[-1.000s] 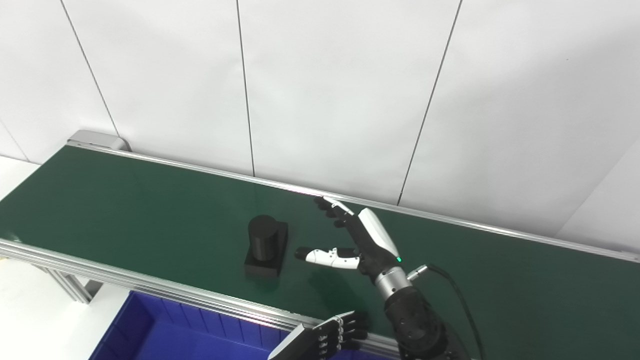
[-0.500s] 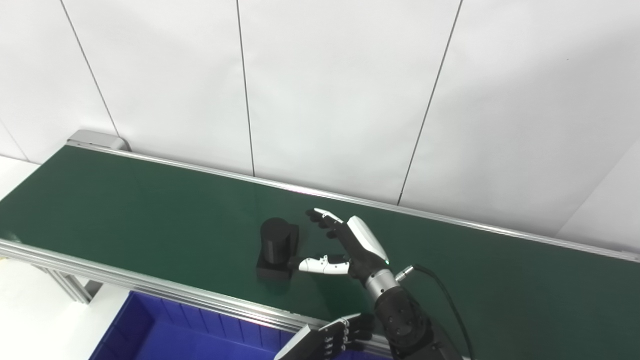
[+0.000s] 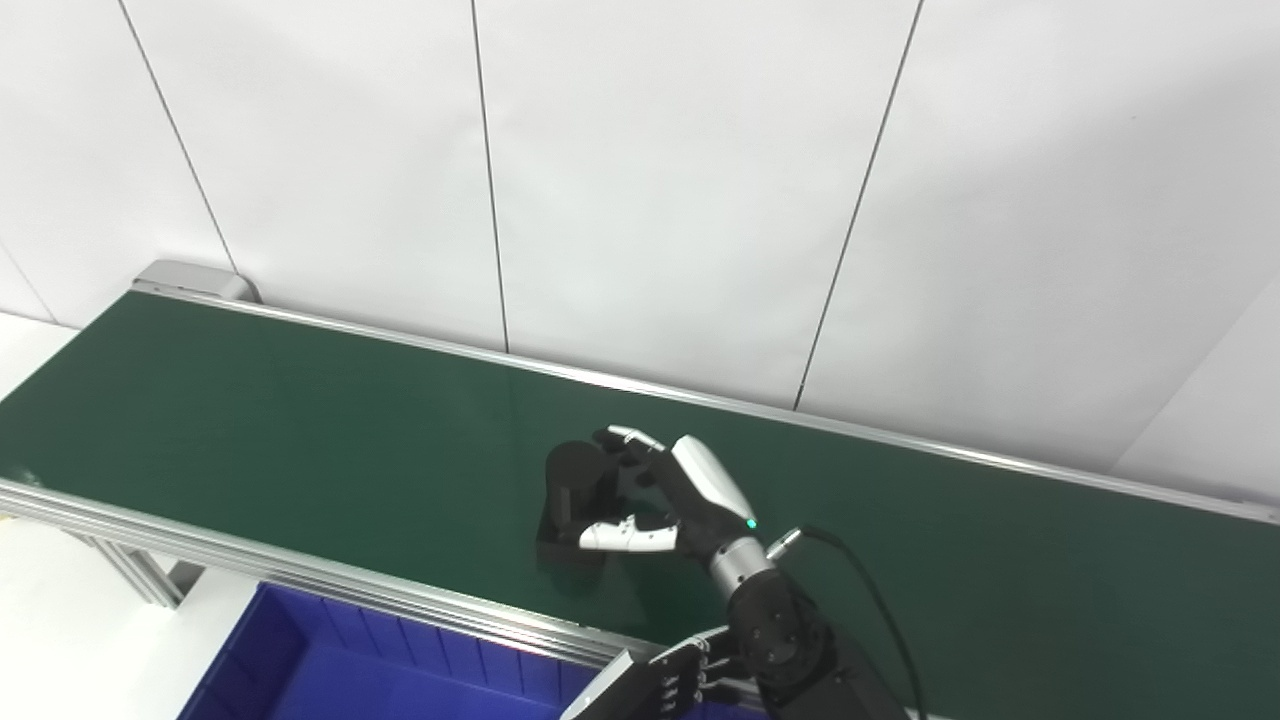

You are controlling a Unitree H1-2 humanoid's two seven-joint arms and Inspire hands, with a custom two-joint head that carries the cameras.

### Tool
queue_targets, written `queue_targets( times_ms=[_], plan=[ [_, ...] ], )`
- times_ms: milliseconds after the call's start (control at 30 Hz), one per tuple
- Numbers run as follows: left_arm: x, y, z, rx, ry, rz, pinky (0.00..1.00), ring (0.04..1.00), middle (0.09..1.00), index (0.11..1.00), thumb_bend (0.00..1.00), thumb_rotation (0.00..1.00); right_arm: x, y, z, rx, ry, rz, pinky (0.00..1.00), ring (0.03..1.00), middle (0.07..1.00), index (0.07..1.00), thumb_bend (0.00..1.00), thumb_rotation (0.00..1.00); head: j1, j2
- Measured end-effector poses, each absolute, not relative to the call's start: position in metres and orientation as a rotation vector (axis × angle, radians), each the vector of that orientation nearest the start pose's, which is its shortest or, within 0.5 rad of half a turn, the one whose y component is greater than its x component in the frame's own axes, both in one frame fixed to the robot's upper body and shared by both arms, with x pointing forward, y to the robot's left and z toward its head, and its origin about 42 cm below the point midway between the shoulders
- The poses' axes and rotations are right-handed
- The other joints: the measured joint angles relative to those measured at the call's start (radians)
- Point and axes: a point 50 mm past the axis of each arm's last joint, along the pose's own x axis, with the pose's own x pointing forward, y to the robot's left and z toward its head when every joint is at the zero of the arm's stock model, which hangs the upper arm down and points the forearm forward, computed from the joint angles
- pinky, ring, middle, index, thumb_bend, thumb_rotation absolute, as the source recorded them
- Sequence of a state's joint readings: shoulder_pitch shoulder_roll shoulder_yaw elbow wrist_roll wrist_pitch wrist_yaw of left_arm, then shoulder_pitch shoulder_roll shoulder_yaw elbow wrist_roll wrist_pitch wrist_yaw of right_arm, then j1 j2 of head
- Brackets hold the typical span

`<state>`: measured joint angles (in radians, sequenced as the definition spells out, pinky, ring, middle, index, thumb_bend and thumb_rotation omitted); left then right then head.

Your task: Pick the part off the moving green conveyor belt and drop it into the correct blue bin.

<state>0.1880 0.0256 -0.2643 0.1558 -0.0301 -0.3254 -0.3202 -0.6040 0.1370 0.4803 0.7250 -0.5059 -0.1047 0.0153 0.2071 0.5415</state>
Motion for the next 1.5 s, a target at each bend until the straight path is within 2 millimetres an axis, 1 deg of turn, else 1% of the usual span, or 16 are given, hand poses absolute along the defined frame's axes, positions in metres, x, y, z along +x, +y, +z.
queue_targets(
  times_ms=[100,233,333,367,433,467,500,567,600,633,667,700,800,967,1167,1500],
  plan=[
    [0.1956,0.1421,0.0309,-0.051,0.011,-0.526,0.81,0.88,0.93,0.918,0.97,0.12,0.4047,0.0088,0.1142,-0.701,-0.15,0.681,0.74,0.822,0.841,0.854,0.82,0.49,0.002,0.005],
    [0.1937,0.1419,0.031,-0.053,0.017,-0.522,0.82,0.882,0.931,0.92,0.97,0.12,0.4054,0.0088,0.1123,-0.703,-0.156,0.671,0.74,0.814,0.831,0.845,0.81,0.47,0.0,0.012],
    [0.1925,0.1417,0.0329,-0.055,0.027,-0.52,0.83,0.882,0.929,0.92,0.96,0.12,0.4054,0.009,0.1116,-0.705,-0.162,0.665,0.74,0.806,0.82,0.833,0.8,0.39,0.0,0.015],
    [0.1924,0.1417,0.0332,-0.056,0.029,-0.519,0.83,0.881,0.928,0.918,0.96,0.13,0.4054,0.009,0.1114,-0.706,-0.165,0.664,0.73,0.795,0.808,0.823,0.8,0.36,-0.002,0.018],
    [0.1922,0.1418,0.0334,-0.056,0.031,-0.519,0.82,0.882,0.926,0.915,0.97,0.13,0.4053,0.0089,0.111,-0.709,-0.172,0.655,0.69,0.748,0.75,0.785,0.76,0.25,-0.005,0.02],
    [0.192,0.1419,0.0338,-0.056,0.033,-0.518,0.82,0.882,0.926,0.915,0.97,0.13,0.4053,0.0087,0.1108,-0.707,-0.178,0.645,0.68,0.744,0.746,0.783,0.76,0.25,-0.005,0.02],
    [0.1916,0.1421,0.0338,-0.056,0.034,-0.516,0.83,0.881,0.924,0.913,0.96,0.12,0.4051,0.0086,0.1106,-0.701,-0.186,0.643,0.63,0.68,0.683,0.734,0.73,0.13,-0.005,0.021],
    [0.1907,0.1426,0.0337,-0.055,0.035,-0.512,0.83,0.88,0.922,0.912,0.96,0.12,0.4045,0.0089,0.1103,-0.684,-0.193,0.635,0.58,0.635,0.642,0.698,0.71,0.06,-0.005,0.021],
    [0.1903,0.1428,0.0336,-0.054,0.036,-0.511,0.83,0.883,0.924,0.912,0.96,0.12,0.4044,0.0088,0.1098,-0.675,-0.194,0.619,0.53,0.586,0.557,0.619,0.62,0.03,-0.008,0.023],
    [0.1899,0.1431,0.0334,-0.054,0.037,-0.51,0.84,0.884,0.923,0.909,0.96,0.13,0.4042,0.0089,0.1093,-0.668,-0.196,0.605,0.48,0.495,0.515,0.574,0.56,0.01,-0.008,0.026],
    [0.1898,0.1434,0.0332,-0.054,0.038,-0.509,0.83,0.883,0.922,0.904,0.97,0.14,0.4039,0.0091,0.1092,-0.663,-0.203,0.591,0.46,0.464,0.508,0.534,0.53,0.0,-0.009,0.029],
    [0.1897,0.1438,0.0332,-0.054,0.038,-0.508,0.83,0.882,0.921,0.902,0.97,0.14,0.4034,0.009,0.109,-0.657,-0.213,0.58,0.47,0.458,0.513,0.499,0.52,0.0,-0.012,0.029],
    [0.1898,0.1446,0.0333,-0.054,0.04,-0.505,0.82,0.88,0.916,0.897,0.98,0.16,0.402,0.0084,0.109,-0.644,-0.236,0.56,0.49,0.464,0.515,0.478,0.52,0.0,-0.018,0.035],
    [0.1891,0.1451,0.0347,-0.055,0.046,-0.502,0.83,0.881,0.914,0.898,0.97,0.14,0.4003,0.0078,0.1095,-0.636,-0.244,0.551,0.5,0.468,0.516,0.47,0.52,0.0,-0.02,0.041],
    [0.1895,0.146,0.0392,-0.058,0.038,-0.5,0.84,0.879,0.906,0.896,0.95,0.14,0.3996,0.0083,0.1167,-0.619,-0.27,0.54,0.46,0.447,0.52,0.482,0.52,0.0,-0.021,0.057],
    [0.1881,0.146,0.0398,-0.069,0.041,-0.498,0.84,0.881,0.905,0.893,0.95,0.13,0.3963,0.0065,0.1172,-0.606,-0.277,0.53,0.46,0.45,0.515,0.483,0.52,0.0,-0.029,0.061]
  ],
)
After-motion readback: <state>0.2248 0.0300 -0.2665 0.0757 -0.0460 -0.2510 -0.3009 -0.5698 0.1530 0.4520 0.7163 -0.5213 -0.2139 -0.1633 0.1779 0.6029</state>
